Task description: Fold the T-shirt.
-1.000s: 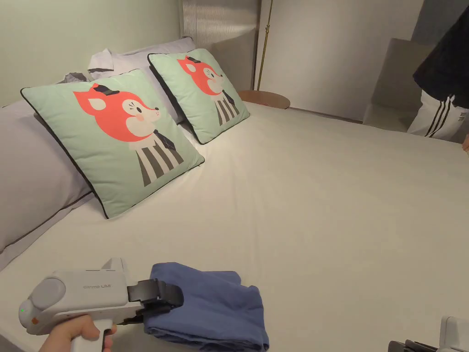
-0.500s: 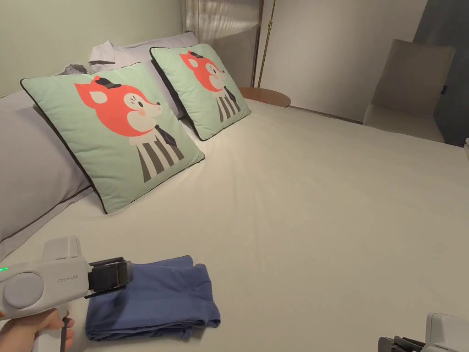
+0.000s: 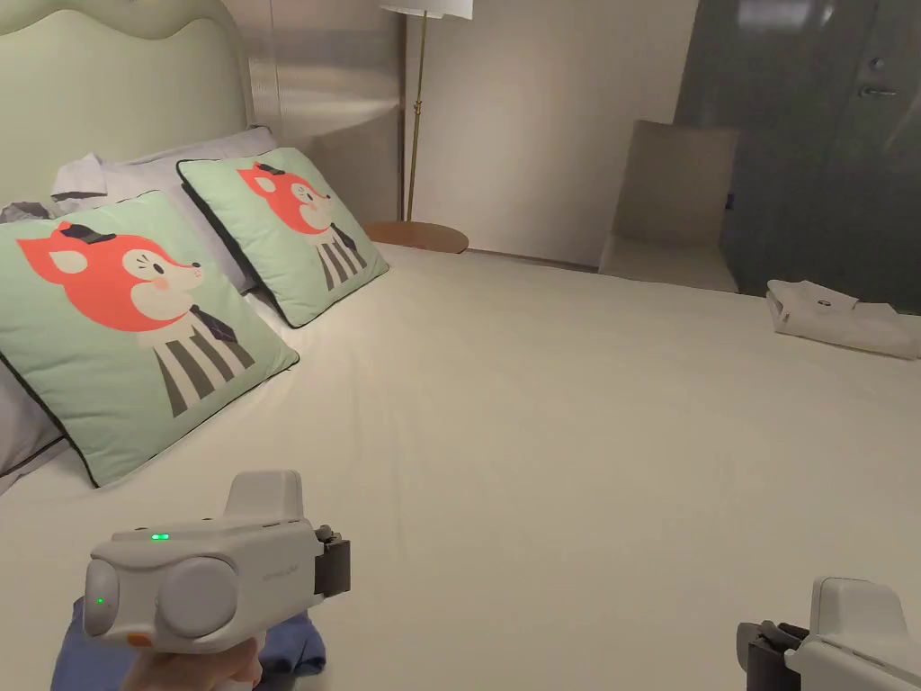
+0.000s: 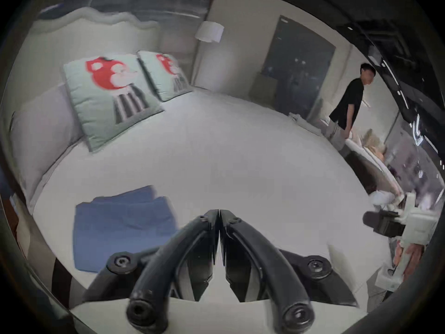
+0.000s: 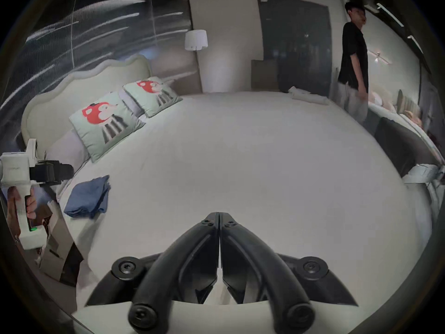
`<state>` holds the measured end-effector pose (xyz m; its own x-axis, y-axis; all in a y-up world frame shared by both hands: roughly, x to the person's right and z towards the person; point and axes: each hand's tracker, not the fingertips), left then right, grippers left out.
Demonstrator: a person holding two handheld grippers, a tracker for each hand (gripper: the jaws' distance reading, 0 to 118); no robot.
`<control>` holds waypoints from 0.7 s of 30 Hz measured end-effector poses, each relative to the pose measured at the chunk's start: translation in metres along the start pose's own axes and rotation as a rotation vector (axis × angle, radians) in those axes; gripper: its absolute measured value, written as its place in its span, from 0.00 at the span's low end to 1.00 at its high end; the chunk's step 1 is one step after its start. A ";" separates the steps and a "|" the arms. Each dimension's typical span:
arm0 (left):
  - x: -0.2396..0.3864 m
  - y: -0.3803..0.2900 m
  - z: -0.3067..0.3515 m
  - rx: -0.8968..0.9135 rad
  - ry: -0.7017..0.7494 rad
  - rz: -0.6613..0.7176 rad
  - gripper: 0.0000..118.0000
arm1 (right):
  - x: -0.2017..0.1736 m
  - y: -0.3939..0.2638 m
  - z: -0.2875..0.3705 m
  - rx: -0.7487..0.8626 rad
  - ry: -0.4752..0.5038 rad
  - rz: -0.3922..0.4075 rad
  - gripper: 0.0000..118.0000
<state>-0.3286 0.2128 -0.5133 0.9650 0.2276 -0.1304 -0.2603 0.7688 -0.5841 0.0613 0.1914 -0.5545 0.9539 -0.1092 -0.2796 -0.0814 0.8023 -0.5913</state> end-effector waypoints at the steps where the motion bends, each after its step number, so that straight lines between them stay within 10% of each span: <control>1: 0.018 0.001 -0.002 0.028 -0.013 -0.025 0.00 | 0.007 0.002 0.009 0.033 -0.025 -0.001 0.01; 13: 0.175 0.035 0.047 0.609 -0.039 -0.193 0.00 | 0.056 0.050 0.114 0.603 -0.371 0.049 0.01; 21: 0.187 0.025 0.049 0.716 0.006 -0.239 0.00 | 0.067 0.051 0.125 0.681 -0.422 0.063 0.01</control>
<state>-0.1562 0.3039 -0.5133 0.9974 0.0043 -0.0715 0.0004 0.9978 0.0665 0.1575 0.2984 -0.5084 0.9932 0.0705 0.0932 -0.0749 0.9962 0.0453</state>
